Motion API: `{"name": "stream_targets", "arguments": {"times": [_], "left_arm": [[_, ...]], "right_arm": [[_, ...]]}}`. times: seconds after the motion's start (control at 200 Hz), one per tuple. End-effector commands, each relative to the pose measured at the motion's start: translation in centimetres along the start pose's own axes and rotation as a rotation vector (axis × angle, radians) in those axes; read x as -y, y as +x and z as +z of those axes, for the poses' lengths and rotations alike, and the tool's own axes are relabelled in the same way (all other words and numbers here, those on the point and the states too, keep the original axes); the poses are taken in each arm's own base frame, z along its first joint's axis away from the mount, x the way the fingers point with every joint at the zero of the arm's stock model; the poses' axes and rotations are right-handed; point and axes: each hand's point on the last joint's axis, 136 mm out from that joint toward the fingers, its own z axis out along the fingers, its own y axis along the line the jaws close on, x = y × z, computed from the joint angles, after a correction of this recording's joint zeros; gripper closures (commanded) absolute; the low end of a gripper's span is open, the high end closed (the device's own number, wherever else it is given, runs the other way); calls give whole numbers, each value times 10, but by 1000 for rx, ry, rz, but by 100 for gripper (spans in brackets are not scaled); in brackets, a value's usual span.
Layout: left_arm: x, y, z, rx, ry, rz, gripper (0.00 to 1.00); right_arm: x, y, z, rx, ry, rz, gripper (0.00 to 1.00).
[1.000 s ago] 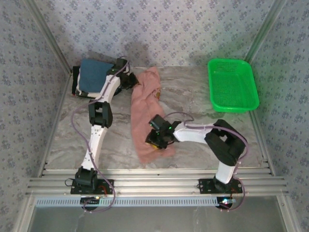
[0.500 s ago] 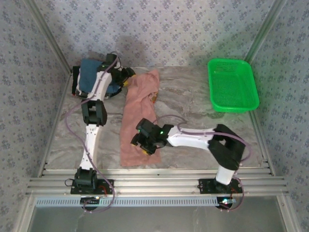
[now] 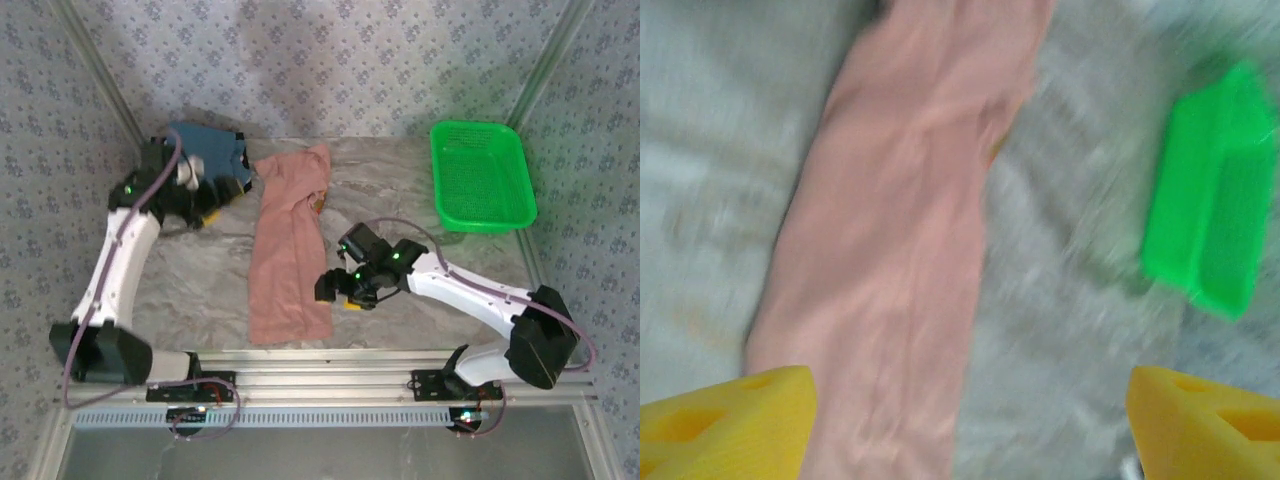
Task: Fold and stack the t-shirts
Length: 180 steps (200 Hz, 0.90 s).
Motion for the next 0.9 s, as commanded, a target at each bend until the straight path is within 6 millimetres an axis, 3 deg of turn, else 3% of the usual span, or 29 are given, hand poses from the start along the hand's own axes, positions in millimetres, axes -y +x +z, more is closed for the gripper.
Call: {"name": "stream_targets", "arguments": {"times": [0.0,0.125,0.255,0.435,0.6,0.894], "left_arm": [[-60,79,19,-143,-119,-120,20],[-99,149,25,-218,-149,-186,21],[-122,184,28,-221,-146,-251,22],[-138,211,49,-266,-126,-307,26],[-151,228,57,-322,-186,-282,28],[-151,229,77,-314,-131,-305,33]], "right_arm": [[-2,23,18,-118,-76,-59,26],[9,28,34,-129,-85,-3,27],[15,33,48,-155,-77,17,29],[23,40,71,-180,-31,26,30],[24,38,80,-179,-6,24,31],[31,36,90,-171,27,58,35]]}}
